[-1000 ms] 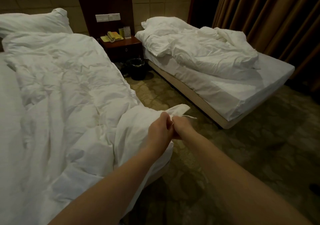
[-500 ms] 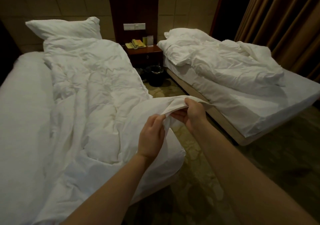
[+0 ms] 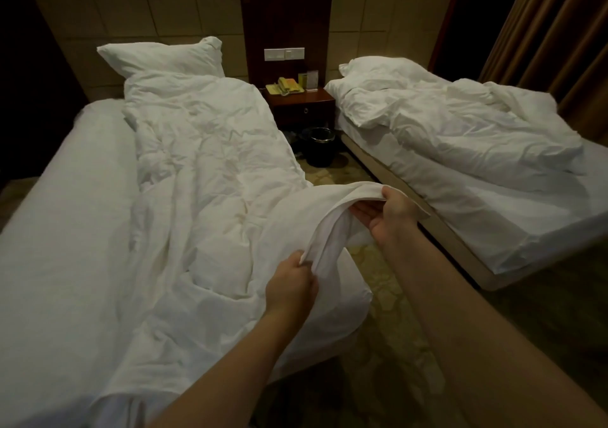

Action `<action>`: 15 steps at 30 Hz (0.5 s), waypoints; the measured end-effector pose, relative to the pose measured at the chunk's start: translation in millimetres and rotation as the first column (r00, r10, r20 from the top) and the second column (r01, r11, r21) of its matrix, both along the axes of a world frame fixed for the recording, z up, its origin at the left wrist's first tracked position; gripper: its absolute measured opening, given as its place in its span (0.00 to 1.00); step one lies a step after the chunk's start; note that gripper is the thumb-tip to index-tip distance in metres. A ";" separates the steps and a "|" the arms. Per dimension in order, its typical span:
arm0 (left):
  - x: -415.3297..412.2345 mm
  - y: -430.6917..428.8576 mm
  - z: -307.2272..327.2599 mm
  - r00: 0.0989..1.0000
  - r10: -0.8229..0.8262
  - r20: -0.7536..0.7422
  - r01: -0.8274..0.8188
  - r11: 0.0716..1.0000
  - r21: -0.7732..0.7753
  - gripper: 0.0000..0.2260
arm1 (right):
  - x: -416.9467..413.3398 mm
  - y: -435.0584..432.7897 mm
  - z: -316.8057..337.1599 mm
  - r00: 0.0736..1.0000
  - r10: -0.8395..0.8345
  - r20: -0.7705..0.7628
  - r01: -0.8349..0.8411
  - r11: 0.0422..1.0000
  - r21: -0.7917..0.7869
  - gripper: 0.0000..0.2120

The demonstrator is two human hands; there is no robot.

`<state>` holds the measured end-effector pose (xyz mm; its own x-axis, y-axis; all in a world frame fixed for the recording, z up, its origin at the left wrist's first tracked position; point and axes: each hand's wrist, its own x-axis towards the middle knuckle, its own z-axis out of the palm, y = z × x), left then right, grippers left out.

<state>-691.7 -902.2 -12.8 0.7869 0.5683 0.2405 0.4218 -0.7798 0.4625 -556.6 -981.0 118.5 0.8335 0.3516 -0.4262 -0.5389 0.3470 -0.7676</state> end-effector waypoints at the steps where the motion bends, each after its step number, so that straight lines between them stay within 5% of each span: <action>1: -2.2 -1.7 -2.6 1.000 0.008 -0.024 -0.009 1.000 -0.010 0.12 | 1.1 1.4 0.2 1.000 -0.005 -0.009 0.005 1.000 0.004 0.17; 7: -16.2 -1.6 -5.5 1.000 0.002 -0.012 -0.002 1.000 0.020 0.08 | 2.2 7.2 1.6 0.998 -0.027 -0.048 0.029 0.999 0.036 0.18; 10: -20.5 9.3 -4.6 0.999 0.035 0.006 -0.035 0.999 -0.017 0.14 | 3.4 6.4 2.6 0.997 -0.058 -0.052 0.059 0.998 0.022 0.18; 15: -41.0 31.2 7.2 0.980 -0.187 0.076 0.180 0.980 0.088 0.17 | 13.9 -1.7 -3.1 0.992 -0.119 -0.037 0.115 0.989 -0.098 0.19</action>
